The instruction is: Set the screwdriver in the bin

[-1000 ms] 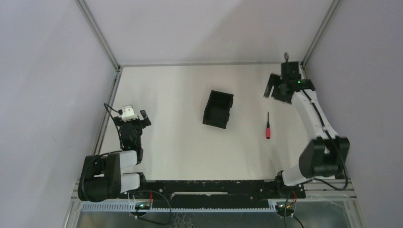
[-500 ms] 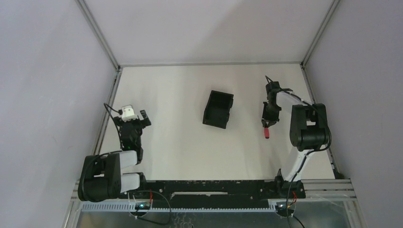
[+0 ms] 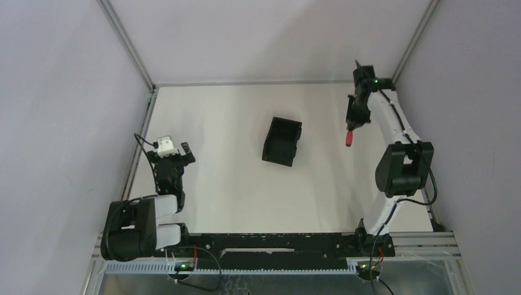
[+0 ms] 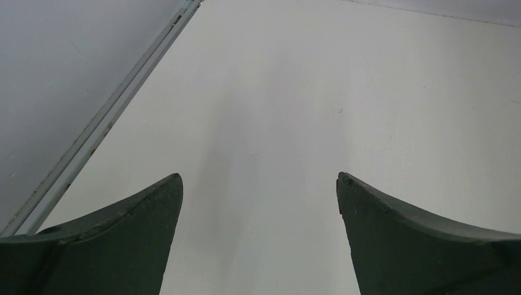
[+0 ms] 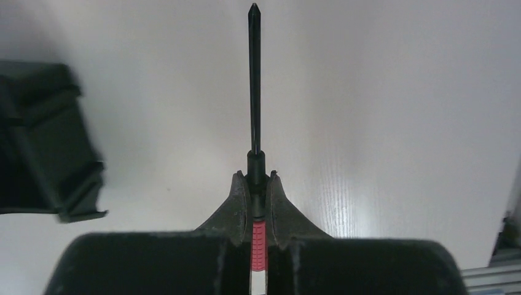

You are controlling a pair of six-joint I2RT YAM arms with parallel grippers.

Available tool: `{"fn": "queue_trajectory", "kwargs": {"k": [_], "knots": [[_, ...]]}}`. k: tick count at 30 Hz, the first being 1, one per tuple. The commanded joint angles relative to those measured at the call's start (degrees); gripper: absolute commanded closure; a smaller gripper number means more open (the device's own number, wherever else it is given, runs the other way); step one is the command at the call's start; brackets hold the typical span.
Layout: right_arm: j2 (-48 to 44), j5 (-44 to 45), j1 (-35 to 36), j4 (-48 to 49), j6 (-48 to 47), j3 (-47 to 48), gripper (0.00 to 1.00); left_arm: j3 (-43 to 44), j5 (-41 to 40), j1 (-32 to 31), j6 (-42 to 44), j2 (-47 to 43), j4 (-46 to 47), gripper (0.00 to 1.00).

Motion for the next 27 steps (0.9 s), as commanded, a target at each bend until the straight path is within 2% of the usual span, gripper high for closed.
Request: {"fn": "queue_trajectory", "kwargs": {"k": [1, 8, 14, 19, 23, 27], "knots": [[-4.3, 3.5, -0.2, -15.1, 0.1, 11.7, 1.00, 2.8, -0.2, -0.3, 1.0, 0.1, 2.4, 0.00], [-4.2, -0.7, 0.8, -13.6, 3.8, 12.4, 1.00, 2.8, -0.2, -0.3, 1.0, 0.1, 2.5, 0.00], [-0.2, -4.7, 13.2, -6.7, 7.7, 13.9, 1.00, 2.8, -0.2, -0.3, 1.0, 0.1, 2.4, 0.00], [8.5, -5.9, 22.8, -5.5, 8.9, 23.8, 1.00, 2.8, -0.1, -0.3, 1.0, 0.1, 2.4, 0.00], [14.7, -4.5, 26.3, -8.0, 8.6, 31.5, 1.00, 2.8, -0.2, -0.3, 1.0, 0.1, 2.4, 0.00], [16.2, -4.5, 27.8, -5.9, 8.3, 31.2, 1.00, 2.8, -0.2, -0.3, 1.0, 0.1, 2.4, 0.00]]}}
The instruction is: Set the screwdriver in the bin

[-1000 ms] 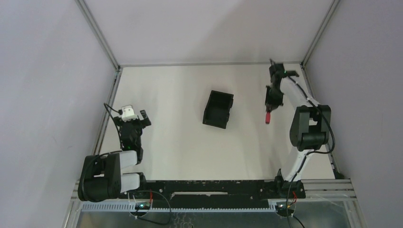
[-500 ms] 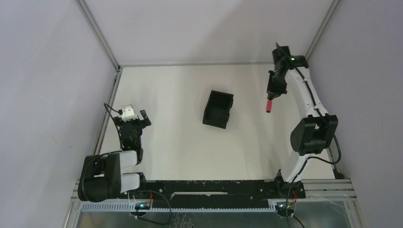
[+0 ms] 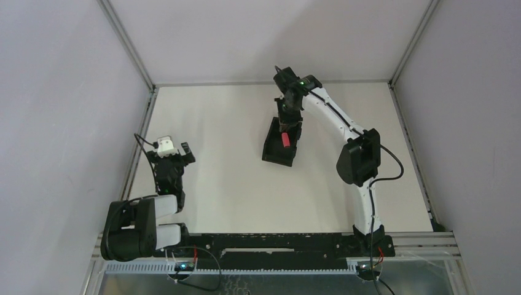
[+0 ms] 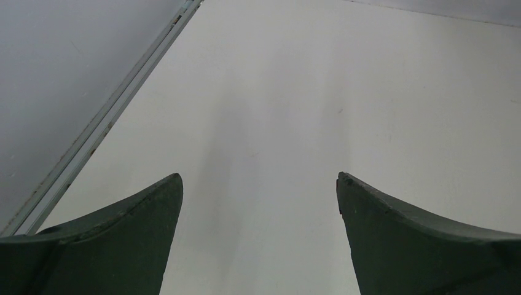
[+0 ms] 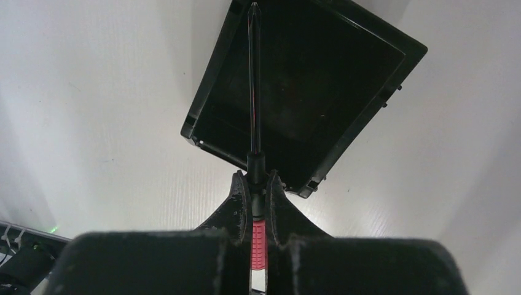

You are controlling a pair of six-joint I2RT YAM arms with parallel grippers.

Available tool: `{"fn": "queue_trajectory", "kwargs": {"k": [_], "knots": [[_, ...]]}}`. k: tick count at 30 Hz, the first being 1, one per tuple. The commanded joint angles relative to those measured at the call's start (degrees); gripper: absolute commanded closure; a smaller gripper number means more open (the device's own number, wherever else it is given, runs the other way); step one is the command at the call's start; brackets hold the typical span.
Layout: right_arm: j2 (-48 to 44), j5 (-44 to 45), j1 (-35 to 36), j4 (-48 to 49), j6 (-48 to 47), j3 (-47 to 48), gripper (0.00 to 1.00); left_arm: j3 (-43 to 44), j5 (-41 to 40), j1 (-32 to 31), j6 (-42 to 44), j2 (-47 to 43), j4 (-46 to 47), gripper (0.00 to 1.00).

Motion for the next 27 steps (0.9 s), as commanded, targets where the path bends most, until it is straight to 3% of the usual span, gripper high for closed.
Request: {"fn": "queue_trajectory", "kwargs": {"k": [1, 12, 15, 17, 20, 23, 27], "knots": [[-0.2, 0.6, -0.2, 1.9, 1.3, 1.0, 1.00, 2.8, -0.1, -0.3, 1.0, 0.1, 2.4, 0.00], [1.7, 0.0, 1.4, 13.4, 0.5, -11.9, 0.99, 2.8, -0.1, -0.3, 1.0, 0.1, 2.4, 0.00], [2.7, 1.4, 1.6, 14.4, 0.8, -12.6, 0.90, 2.8, -0.2, -0.3, 1.0, 0.1, 2.4, 0.00], [2.8, 2.2, 1.6, 15.4, 1.0, -13.2, 0.73, 2.8, -0.1, -0.3, 1.0, 0.1, 2.4, 0.00], [2.4, 2.5, 1.7, 16.3, 1.5, -13.5, 0.59, 2.8, -0.2, -0.3, 1.0, 0.1, 2.4, 0.00], [1.0, 2.8, 1.9, 16.5, 1.4, -12.7, 0.53, 2.8, -0.2, -0.3, 1.0, 0.1, 2.4, 0.00], [-2.8, 3.6, 2.3, 16.3, 1.1, -11.8, 0.53, 2.8, -0.1, -0.3, 1.1, 0.1, 2.4, 0.00]]}}
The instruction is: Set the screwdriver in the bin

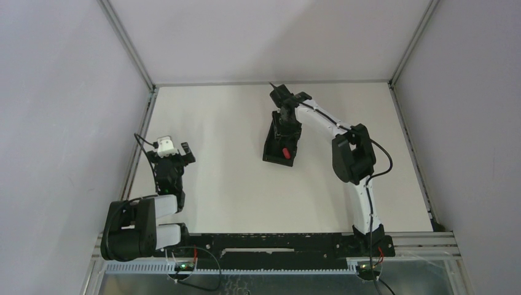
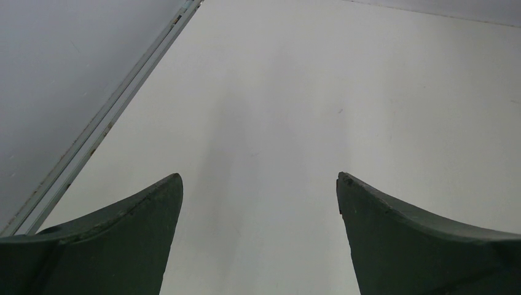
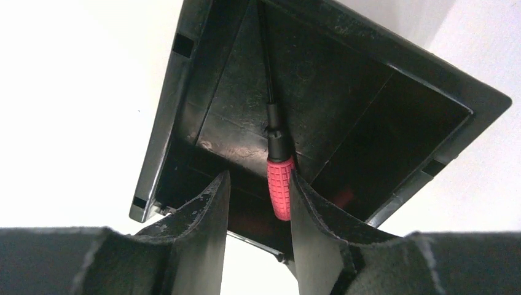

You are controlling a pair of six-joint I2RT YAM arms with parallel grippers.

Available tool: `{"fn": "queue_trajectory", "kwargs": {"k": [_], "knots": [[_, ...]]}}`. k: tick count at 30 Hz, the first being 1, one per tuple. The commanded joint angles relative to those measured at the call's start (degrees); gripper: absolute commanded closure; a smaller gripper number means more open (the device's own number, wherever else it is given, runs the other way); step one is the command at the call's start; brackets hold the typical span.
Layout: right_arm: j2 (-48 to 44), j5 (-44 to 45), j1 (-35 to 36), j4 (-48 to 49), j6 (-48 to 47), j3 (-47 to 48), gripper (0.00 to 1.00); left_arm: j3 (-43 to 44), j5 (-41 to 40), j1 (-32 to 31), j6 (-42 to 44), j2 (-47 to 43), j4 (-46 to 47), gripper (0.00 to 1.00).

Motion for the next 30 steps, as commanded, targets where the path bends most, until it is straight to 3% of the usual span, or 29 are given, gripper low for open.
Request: {"fn": "queue_trajectory", "kwargs": {"k": [1, 3, 4, 5, 6, 7, 21, 30], "knots": [[-7.4, 1.6, 0.9, 2.0, 0.1, 1.9, 0.53, 2.8, -0.2, -0.3, 1.1, 0.1, 2.4, 0.00], [-10.6, 2.2, 1.0, 2.1, -0.3, 1.6, 0.52, 2.8, -0.1, -0.3, 1.1, 0.1, 2.4, 0.00], [-13.0, 2.6, 1.1, 2.3, -0.7, 1.1, 0.46, 2.8, -0.1, -0.3, 1.0, 0.1, 2.4, 0.00], [-15.0, 3.0, 1.1, 2.7, -1.0, 0.4, 0.34, 2.8, -0.2, -0.3, 1.1, 0.1, 2.4, 0.00], [-17.4, 3.2, 1.1, 3.5, -1.8, -0.8, 0.07, 2.8, -0.2, -0.3, 1.0, 0.1, 2.4, 0.00], [-19.8, 3.6, 1.1, 4.4, -2.5, -2.5, 0.01, 2.8, -0.2, -0.3, 1.1, 0.1, 2.4, 0.00], [-59.4, 3.5, -0.5, 27.5, -8.0, -44.1, 0.00, 2.8, -0.1, -0.3, 1.0, 0.1, 2.4, 0.00], [-78.9, 12.2, -1.6, 35.0, -3.7, -67.1, 0.00, 2.8, -0.2, -0.3, 1.0, 0.1, 2.4, 0.00]]}}
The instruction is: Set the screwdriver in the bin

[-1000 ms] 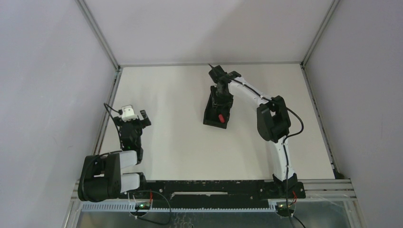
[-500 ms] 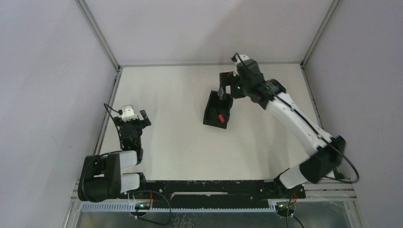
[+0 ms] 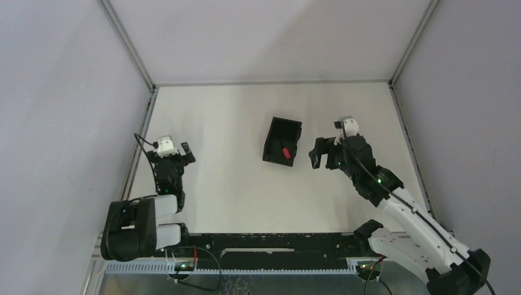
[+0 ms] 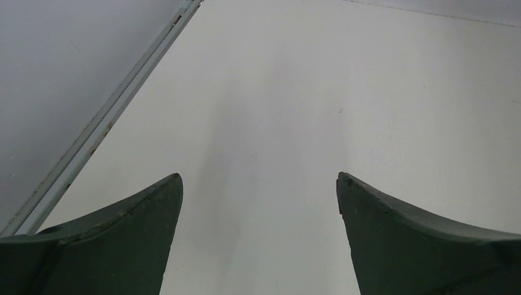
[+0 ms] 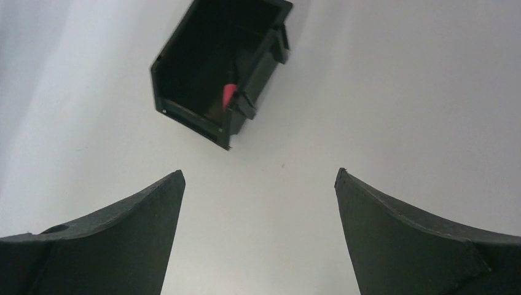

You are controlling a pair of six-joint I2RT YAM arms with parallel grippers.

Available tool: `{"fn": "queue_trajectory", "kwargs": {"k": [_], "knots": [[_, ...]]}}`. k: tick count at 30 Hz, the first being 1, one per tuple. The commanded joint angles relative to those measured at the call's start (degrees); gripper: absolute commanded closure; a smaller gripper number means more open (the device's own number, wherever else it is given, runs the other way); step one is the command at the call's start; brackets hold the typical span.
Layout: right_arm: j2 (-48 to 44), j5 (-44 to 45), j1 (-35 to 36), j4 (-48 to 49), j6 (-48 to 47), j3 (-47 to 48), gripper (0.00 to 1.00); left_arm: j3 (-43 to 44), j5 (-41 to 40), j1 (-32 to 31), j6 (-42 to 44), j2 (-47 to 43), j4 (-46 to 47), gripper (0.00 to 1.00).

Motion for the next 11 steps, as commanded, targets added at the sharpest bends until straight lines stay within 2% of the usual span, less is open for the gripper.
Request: {"fn": "queue_trajectory", "kwargs": {"k": [1, 6, 11], "knots": [[-7.0, 5.6, -0.7, 7.1, 3.7, -7.9, 0.00, 2.8, -0.1, -0.3, 1.0, 0.1, 2.4, 0.00], [-11.4, 7.9, -0.7, 10.8, 7.5, -17.7, 0.00, 2.8, -0.2, -0.3, 1.0, 0.0, 2.4, 0.00], [-13.1, 7.8, -0.7, 13.4, 7.1, -21.0, 0.00, 2.8, -0.1, -0.3, 1.0, 0.1, 2.4, 0.00]]}}
